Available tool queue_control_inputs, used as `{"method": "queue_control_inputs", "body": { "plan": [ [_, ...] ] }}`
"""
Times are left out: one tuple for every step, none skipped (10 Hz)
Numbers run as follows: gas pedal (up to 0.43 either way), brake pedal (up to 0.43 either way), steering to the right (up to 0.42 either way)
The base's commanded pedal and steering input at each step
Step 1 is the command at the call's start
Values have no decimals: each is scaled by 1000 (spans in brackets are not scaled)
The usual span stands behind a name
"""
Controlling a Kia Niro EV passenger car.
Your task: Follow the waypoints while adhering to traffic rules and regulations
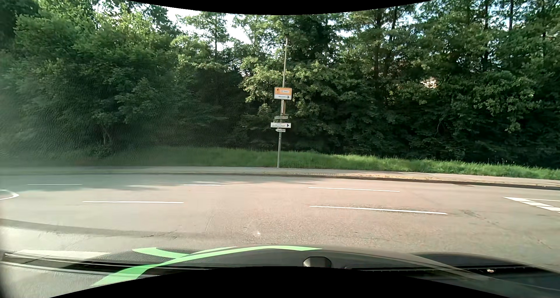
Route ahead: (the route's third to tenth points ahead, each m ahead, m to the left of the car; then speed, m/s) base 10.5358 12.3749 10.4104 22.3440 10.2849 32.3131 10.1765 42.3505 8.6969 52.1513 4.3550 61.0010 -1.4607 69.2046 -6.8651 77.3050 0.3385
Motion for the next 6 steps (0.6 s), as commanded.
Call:
{"method": "queue_control_inputs", "body": {
  "plan": [
    [0,250,-231],
    [0,250,-231],
    [0,256,-231],
    [0,256,-232],
    [0,250,-232],
    [0,256,-230]
  ]
}}
